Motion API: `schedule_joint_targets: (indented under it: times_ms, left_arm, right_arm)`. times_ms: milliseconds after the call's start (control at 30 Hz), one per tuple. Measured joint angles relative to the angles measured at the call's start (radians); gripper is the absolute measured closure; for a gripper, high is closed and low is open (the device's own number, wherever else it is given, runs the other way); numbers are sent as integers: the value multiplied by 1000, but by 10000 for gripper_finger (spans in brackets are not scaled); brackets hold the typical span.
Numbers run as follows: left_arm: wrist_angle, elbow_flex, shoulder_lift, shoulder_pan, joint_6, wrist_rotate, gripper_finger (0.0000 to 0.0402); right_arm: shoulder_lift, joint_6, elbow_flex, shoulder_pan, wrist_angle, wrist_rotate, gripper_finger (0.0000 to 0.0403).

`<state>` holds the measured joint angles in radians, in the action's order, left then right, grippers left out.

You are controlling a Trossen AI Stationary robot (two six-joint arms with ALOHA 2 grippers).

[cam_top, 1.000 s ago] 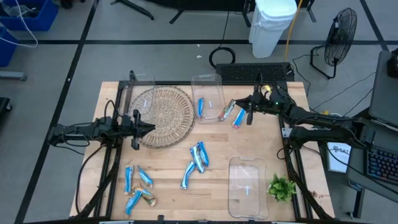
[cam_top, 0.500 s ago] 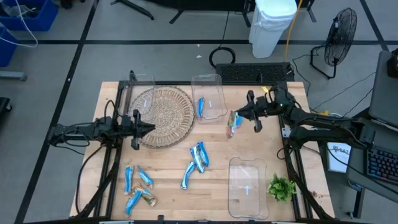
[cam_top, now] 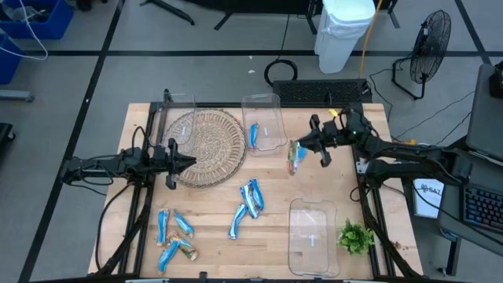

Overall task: Pick and place Granola Bars by type
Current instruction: Put the red granola bar into the top right transparent bin

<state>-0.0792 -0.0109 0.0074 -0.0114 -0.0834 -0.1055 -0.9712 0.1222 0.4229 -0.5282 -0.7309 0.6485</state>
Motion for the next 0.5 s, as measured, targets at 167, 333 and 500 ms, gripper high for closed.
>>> schedule_joint_targets:
  times_ms: [167,333,500]
  left_arm:
    - [0,0,0,0,0,0,353]
    - [0,0,0,0,0,0,353]
    - [0,0,0,0,0,0,353]
  right_arm:
    - [-68,21,19,0,-102,-43,403]
    - [-138,10,89,0,-101,-48,403]
    - [-220,-7,204,-8,-64,-62,403]
